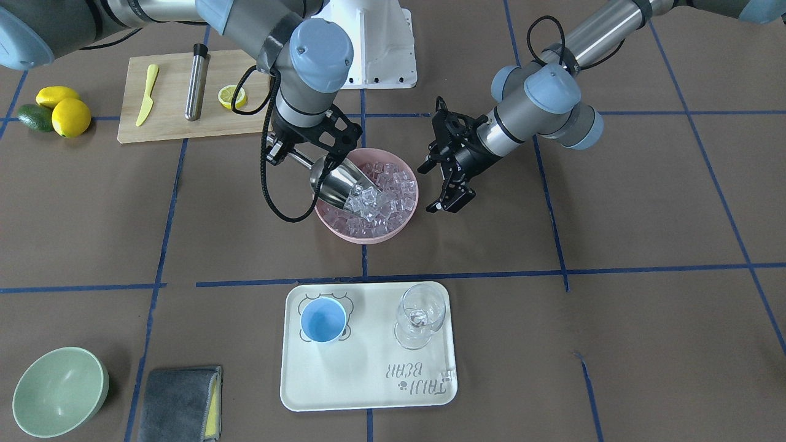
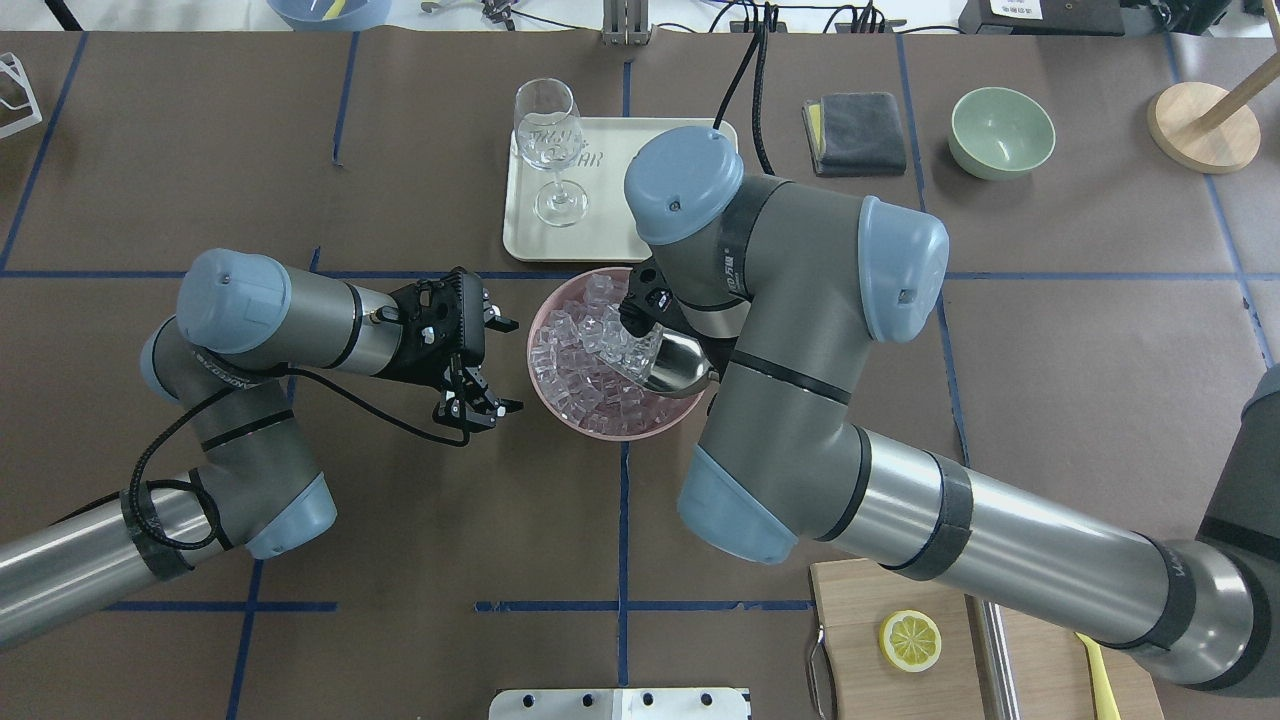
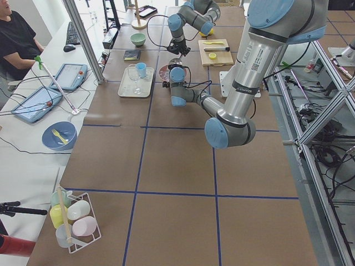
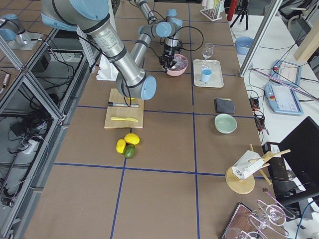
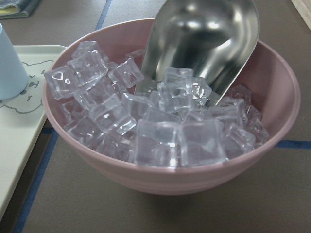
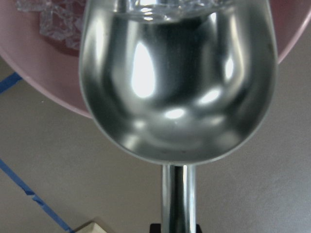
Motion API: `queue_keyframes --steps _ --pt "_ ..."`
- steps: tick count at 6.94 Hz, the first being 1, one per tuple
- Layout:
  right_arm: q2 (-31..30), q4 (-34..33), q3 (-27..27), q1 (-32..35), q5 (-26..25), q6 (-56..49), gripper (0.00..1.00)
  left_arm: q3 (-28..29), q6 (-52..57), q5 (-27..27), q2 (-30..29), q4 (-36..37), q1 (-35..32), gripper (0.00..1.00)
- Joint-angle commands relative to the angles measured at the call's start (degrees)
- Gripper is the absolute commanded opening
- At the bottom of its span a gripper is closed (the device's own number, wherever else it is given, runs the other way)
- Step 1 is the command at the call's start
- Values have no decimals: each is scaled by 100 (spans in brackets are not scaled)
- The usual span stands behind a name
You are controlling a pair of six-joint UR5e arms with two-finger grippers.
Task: Put ice in cup with scoop
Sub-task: 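Drag the scoop through the ice and lift it out loaded with cubes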
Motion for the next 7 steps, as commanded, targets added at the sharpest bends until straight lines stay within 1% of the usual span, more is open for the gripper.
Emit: queue_keyframes --steps 1,2,3,5,6,7 --pt "-342 451 291 5 147 272 0 0 0 0 -3 -9 -17 100" --pt "-500 573 485 5 156 308 0 -9 -9 0 -3 0 -17 100" --pt "-589 809 547 5 182 500 0 -9 -9 0 -3 -9 -17 100" --pt "-869 1502 574 5 357 746 0 -18 -9 0 -3 -9 -52 100" --pt "-888 1636 609 13 471 843 0 -26 -9 0 -3 -9 -52 100" --pt "-984 1655 784 13 481 923 0 -44 -9 0 -3 0 -61 100"
